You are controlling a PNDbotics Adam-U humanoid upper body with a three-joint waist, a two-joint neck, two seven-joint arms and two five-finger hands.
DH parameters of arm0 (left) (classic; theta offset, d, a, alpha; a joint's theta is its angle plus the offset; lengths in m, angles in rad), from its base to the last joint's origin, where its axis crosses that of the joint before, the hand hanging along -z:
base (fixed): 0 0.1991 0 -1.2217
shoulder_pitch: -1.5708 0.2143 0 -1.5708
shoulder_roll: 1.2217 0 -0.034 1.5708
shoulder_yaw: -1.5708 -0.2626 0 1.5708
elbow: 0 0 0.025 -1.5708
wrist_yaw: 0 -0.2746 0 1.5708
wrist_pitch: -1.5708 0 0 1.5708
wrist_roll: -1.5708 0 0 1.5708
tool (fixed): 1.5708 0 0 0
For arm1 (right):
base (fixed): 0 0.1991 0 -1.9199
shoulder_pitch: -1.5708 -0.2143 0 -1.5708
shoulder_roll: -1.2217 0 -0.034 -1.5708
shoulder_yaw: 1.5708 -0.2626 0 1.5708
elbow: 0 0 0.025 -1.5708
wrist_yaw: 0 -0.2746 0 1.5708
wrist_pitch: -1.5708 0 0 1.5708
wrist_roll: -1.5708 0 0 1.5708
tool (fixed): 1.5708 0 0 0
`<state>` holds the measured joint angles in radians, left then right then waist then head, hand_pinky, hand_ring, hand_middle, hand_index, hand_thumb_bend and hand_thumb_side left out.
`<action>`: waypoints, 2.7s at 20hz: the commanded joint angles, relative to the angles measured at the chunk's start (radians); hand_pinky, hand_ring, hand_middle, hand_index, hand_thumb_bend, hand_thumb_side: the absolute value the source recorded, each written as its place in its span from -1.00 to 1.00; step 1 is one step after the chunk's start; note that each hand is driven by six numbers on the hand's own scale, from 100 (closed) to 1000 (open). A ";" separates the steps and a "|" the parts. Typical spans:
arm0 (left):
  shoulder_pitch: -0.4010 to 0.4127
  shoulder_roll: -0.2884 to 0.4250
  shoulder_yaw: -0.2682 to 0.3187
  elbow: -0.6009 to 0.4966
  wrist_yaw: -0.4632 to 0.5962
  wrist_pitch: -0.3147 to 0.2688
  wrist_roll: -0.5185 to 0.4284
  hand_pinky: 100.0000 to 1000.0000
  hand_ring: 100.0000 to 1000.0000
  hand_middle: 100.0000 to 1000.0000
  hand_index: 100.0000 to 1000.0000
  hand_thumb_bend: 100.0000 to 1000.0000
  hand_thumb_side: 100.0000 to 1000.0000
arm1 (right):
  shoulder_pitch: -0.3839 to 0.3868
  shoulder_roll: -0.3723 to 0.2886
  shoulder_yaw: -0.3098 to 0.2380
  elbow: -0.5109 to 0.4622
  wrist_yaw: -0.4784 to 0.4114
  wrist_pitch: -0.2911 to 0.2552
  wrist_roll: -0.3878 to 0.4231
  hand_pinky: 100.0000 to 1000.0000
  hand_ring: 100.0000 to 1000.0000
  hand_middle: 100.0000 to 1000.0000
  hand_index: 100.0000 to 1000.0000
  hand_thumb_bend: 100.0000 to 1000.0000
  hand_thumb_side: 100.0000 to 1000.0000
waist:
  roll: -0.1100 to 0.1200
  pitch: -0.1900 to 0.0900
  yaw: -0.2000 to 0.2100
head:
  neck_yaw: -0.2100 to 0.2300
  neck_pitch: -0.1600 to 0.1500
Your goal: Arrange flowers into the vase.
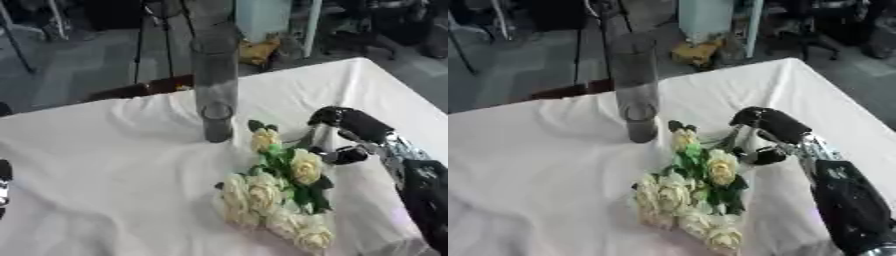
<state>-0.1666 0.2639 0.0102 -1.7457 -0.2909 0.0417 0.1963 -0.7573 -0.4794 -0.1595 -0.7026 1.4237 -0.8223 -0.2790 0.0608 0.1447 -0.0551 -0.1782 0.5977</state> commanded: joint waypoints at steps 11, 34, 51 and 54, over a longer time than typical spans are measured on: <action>-0.005 0.019 0.004 -0.017 0.005 -0.003 -0.003 -0.15 0.35 0.18 0.39 -0.49 0.51 | -0.029 -0.013 -0.005 0.010 0.042 0.005 -0.020 0.37 0.69 0.49 0.61 -0.45 -0.35 | 0.010 -0.021 0.000 | -0.006 -0.002; -0.007 0.016 0.002 -0.017 0.007 -0.002 -0.005 -0.14 0.34 0.17 0.39 -0.49 0.51 | -0.070 0.057 0.001 0.027 0.116 0.005 -0.007 0.36 0.68 0.49 0.61 -0.48 -0.31 | 0.018 -0.022 0.008 | -0.020 -0.006; -0.008 0.012 0.002 -0.016 0.007 -0.003 -0.004 -0.14 0.34 0.17 0.39 -0.49 0.51 | -0.068 0.097 -0.009 0.019 0.043 0.022 -0.111 -0.32 0.08 -0.44 -0.02 0.18 -0.26 | 0.018 -0.022 0.012 | -0.025 -0.008; -0.008 0.011 0.003 -0.016 0.007 -0.003 -0.004 -0.14 0.34 0.17 0.39 -0.49 0.51 | -0.063 0.102 -0.006 0.016 0.008 0.017 -0.133 -0.38 0.04 -0.51 -0.08 0.31 -0.27 | 0.018 -0.022 0.013 | -0.026 -0.009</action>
<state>-0.1664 0.2630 0.0099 -1.7457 -0.2859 0.0409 0.1923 -0.8074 -0.3714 -0.1633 -0.6666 1.4533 -0.7930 -0.3887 0.0661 0.1446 -0.0431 -0.2031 0.5975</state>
